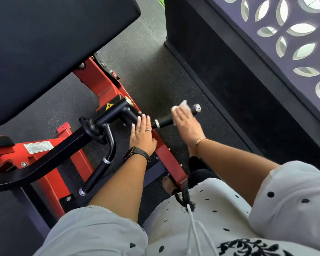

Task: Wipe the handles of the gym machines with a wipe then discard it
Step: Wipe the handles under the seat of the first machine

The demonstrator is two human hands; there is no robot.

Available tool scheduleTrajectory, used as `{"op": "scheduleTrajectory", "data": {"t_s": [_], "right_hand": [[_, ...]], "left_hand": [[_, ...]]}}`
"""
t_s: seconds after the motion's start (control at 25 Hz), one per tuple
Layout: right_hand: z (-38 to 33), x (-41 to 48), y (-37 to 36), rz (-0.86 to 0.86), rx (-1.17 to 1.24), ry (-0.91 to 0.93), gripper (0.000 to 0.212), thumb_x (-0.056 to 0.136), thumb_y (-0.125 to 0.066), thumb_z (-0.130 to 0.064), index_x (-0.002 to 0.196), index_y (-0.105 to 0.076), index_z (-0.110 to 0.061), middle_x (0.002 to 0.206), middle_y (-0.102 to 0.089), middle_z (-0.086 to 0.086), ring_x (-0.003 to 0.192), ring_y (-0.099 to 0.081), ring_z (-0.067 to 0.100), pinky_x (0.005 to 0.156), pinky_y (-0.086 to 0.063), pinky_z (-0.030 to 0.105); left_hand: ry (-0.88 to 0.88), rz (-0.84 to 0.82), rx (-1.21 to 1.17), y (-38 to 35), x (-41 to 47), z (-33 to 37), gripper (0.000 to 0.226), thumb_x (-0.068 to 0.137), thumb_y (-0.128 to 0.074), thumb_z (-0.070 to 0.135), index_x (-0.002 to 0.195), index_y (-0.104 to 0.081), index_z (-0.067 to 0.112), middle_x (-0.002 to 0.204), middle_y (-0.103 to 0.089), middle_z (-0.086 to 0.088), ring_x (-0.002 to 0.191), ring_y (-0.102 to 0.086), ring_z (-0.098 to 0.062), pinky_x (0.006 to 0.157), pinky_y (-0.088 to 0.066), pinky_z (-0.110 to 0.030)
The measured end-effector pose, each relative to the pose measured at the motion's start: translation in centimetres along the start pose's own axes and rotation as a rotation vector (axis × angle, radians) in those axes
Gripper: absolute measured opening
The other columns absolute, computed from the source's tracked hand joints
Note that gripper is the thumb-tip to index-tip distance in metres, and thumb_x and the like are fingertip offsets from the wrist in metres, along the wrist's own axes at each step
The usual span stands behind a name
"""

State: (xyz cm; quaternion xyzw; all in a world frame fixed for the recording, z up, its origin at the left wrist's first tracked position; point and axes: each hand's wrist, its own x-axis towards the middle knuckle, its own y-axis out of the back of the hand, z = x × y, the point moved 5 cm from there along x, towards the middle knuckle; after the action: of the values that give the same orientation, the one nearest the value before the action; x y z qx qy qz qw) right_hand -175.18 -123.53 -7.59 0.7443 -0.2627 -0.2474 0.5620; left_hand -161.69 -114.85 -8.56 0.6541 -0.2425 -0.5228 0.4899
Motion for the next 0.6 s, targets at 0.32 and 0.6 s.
{"op": "scheduleTrajectory", "data": {"t_s": [0.32, 0.6], "right_hand": [[2.0, -2.5, -0.8, -0.025, 0.004, -0.013, 0.068, 0.087, -0.029, 0.006, 0.149, -0.005, -0.004, 0.158, -0.011, 0.012, 0.146, -0.003, 0.024, 0.118, 0.009, 0.035], [-0.7, 1.1, -0.6, -0.112, 0.165, -0.027, 0.053, 0.092, -0.040, -0.005, 0.144, -0.031, -0.003, 0.148, -0.035, 0.015, 0.142, -0.022, 0.028, 0.119, -0.013, 0.039]], "left_hand": [[-0.124, -0.044, 0.024, 0.6, 1.1, 2.0, 0.084, 0.091, -0.048, 0.025, 0.151, 0.008, 0.010, 0.161, 0.007, -0.005, 0.147, 0.013, -0.018, 0.119, 0.004, -0.039], [-0.163, -0.027, 0.049, 0.5, 1.7, 3.3, 0.067, 0.100, -0.036, 0.031, 0.152, 0.002, 0.012, 0.161, 0.005, -0.003, 0.147, 0.009, -0.018, 0.119, -0.002, -0.039]]}}
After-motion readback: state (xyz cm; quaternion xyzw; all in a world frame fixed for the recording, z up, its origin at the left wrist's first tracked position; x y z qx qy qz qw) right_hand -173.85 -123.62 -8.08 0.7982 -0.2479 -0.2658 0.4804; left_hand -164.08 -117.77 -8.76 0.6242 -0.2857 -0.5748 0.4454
